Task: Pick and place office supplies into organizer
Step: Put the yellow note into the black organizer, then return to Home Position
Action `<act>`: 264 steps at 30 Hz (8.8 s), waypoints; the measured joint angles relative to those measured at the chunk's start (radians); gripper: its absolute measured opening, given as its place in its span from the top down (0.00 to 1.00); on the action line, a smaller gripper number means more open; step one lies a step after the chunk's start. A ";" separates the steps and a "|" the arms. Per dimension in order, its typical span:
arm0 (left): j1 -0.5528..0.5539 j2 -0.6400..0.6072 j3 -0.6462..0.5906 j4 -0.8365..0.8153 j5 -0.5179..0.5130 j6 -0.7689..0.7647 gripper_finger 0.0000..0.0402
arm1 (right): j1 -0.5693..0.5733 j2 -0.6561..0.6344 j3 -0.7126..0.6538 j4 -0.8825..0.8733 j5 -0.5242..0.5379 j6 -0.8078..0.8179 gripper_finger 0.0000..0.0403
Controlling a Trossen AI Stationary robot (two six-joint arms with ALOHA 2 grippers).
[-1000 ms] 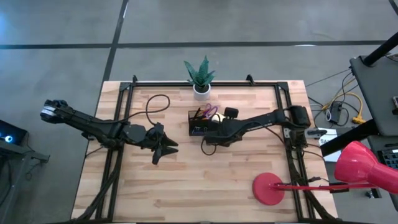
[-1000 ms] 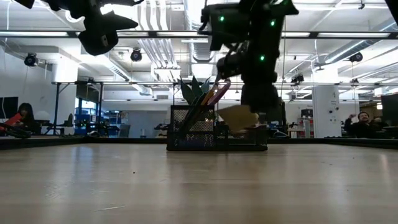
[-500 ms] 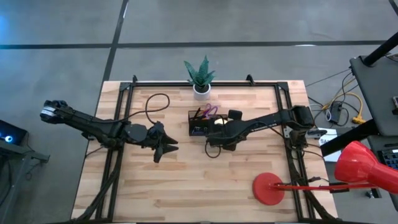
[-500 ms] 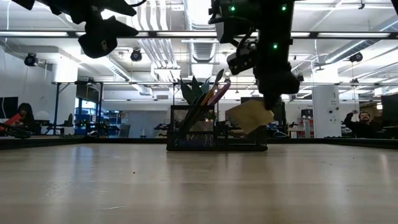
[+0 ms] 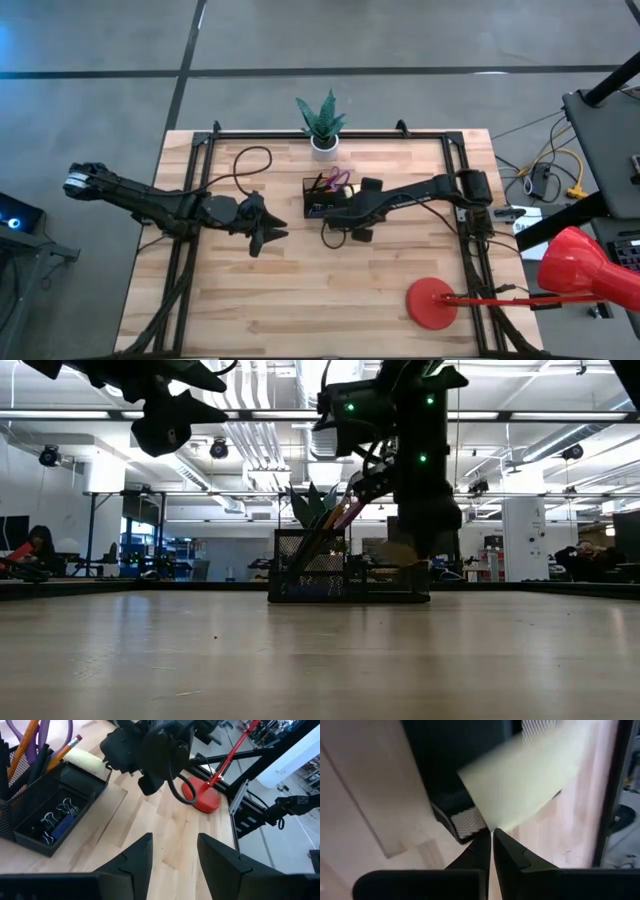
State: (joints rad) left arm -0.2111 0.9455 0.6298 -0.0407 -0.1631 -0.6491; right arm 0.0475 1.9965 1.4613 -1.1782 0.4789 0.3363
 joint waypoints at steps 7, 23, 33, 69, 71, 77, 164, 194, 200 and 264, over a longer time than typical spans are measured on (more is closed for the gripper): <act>0.000 0.000 0.000 0.003 0.001 -0.003 0.65 | 0.000 0.002 0.042 0.006 -0.008 0.001 0.98; 0.000 0.000 0.000 -0.001 0.033 -0.025 0.65 | 0.024 -0.032 0.053 0.041 -0.009 0.003 0.98; -0.001 0.000 0.009 0.021 0.036 -0.026 0.65 | 0.226 -0.224 0.240 0.022 0.042 0.026 0.98; 0.075 0.035 -0.042 0.526 0.439 0.211 0.65 | 0.127 -1.064 -0.583 0.958 -0.434 0.249 0.98; 0.124 0.009 -0.081 0.604 0.497 0.210 0.65 | 0.113 -1.179 -0.683 1.024 -0.456 0.230 0.98; 0.254 -0.129 -0.243 0.686 0.531 0.210 0.65 | 0.109 -1.477 -0.880 1.005 -0.450 0.157 0.98; 0.282 -0.887 -0.625 0.504 0.579 -0.047 0.65 | 0.109 -1.960 -1.452 1.228 -0.194 0.057 0.98; 0.283 -0.917 -0.625 0.249 0.580 -0.047 0.65 | 0.109 -1.987 -1.450 1.229 -0.192 0.056 0.98; 0.283 -0.905 -0.625 0.266 0.580 -0.047 0.65 | 0.109 -1.988 -1.450 1.229 -0.192 0.056 0.98; 0.217 -0.906 -0.625 0.115 0.208 0.579 0.65 | 0.109 -1.986 -1.451 1.229 -0.193 0.056 0.98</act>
State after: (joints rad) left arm 0.0063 0.0394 0.0048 0.0739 0.0452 -0.0705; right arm 0.1562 0.0101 0.0105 0.0506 0.2863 0.3927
